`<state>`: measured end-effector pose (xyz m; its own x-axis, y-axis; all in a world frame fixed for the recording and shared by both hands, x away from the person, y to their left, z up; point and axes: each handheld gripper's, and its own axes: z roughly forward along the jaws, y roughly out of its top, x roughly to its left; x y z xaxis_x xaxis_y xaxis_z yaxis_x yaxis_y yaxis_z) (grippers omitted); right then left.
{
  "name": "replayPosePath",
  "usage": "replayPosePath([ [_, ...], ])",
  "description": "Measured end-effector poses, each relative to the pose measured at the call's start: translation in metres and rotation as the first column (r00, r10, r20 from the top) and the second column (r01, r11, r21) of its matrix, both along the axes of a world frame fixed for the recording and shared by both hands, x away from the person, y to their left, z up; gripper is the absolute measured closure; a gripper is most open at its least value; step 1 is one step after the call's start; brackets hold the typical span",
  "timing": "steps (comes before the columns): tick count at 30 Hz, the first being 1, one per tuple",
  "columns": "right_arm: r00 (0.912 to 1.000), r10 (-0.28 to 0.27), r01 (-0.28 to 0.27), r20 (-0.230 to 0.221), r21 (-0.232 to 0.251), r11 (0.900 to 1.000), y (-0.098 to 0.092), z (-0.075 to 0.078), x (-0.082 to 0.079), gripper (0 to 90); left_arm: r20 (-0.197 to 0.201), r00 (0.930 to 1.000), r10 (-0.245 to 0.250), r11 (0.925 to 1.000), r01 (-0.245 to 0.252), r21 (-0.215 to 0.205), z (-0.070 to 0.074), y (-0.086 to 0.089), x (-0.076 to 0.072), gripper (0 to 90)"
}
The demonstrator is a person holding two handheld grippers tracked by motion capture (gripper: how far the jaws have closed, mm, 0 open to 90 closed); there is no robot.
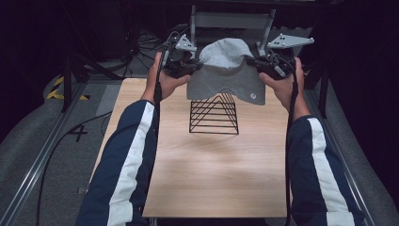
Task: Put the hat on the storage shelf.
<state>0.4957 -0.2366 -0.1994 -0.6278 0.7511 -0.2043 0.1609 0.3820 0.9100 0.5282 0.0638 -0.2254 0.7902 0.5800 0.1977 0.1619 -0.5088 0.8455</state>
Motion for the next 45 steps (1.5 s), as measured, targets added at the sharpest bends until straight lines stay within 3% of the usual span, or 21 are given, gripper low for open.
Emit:
replayPosePath([
  [5,0.9998,0.009,-0.008,-0.020,0.006,1.000,0.002,-0.008,0.005,84.2,-0.017,0.9998,0.008,1.0000,-0.008,0.001,-0.004,0.003,0.005,81.6],
  [11,0.9995,0.020,-0.020,-0.026,-0.006,1.000,0.004,-0.016,0.004,84.2,-0.022,0.9994,-0.027,0.9996,0.026,-0.011,-0.011,0.006,0.003,81.6],
  [13,0.9992,0.025,-0.025,-0.030,-0.005,1.000,0.002,-0.019,0.001,84.2,-0.027,0.9990,-0.036,0.9992,0.036,-0.019,-0.011,0.009,-0.001,81.6],
  [16,0.9986,0.043,-0.043,-0.030,0.002,0.999,0.001,-0.021,-0.005,84.2,-0.008,0.9987,-0.051,0.9987,0.051,0.002,-0.008,0.015,-0.009,81.6],
  [18,0.9984,0.048,-0.048,-0.031,-0.004,0.999,0.002,-0.022,-0.007,84.2,-0.003,0.9984,-0.056,0.9980,0.056,-0.029,-0.004,0.021,-0.014,81.6],
  [24,0.9978,0.065,-0.065,-0.014,-0.007,0.998,0.006,-0.017,-0.016,84.2,0.008,0.9964,-0.084,0.9951,0.084,-0.052,-0.001,0.028,-0.025,81.7],
  [31,0.9973,0.073,-0.073,-0.013,-0.011,0.997,0.007,-0.018,-0.020,84.1,0.009,0.9946,-0.104,0.9938,0.104,-0.039,-0.005,0.032,-0.032,81.7],
  [33,0.9971,0.074,-0.075,-0.014,-0.017,0.997,0.009,-0.021,-0.021,84.1,0.006,0.9940,-0.109,0.9936,0.109,-0.030,-0.010,0.031,-0.033,81.7],
  [40,0.9967,0.075,-0.076,-0.031,-0.017,0.997,0.006,-0.031,-0.021,84.1,-0.024,0.9917,-0.126,0.9905,0.125,-0.057,-0.027,0.030,-0.030,81.7],
  [45,0.9965,0.076,-0.077,-0.035,-0.027,0.997,0.004,-0.037,-0.022,84.1,-0.033,0.9911,-0.129,0.9914,0.128,-0.026,-0.038,0.028,-0.029,81.6],
])
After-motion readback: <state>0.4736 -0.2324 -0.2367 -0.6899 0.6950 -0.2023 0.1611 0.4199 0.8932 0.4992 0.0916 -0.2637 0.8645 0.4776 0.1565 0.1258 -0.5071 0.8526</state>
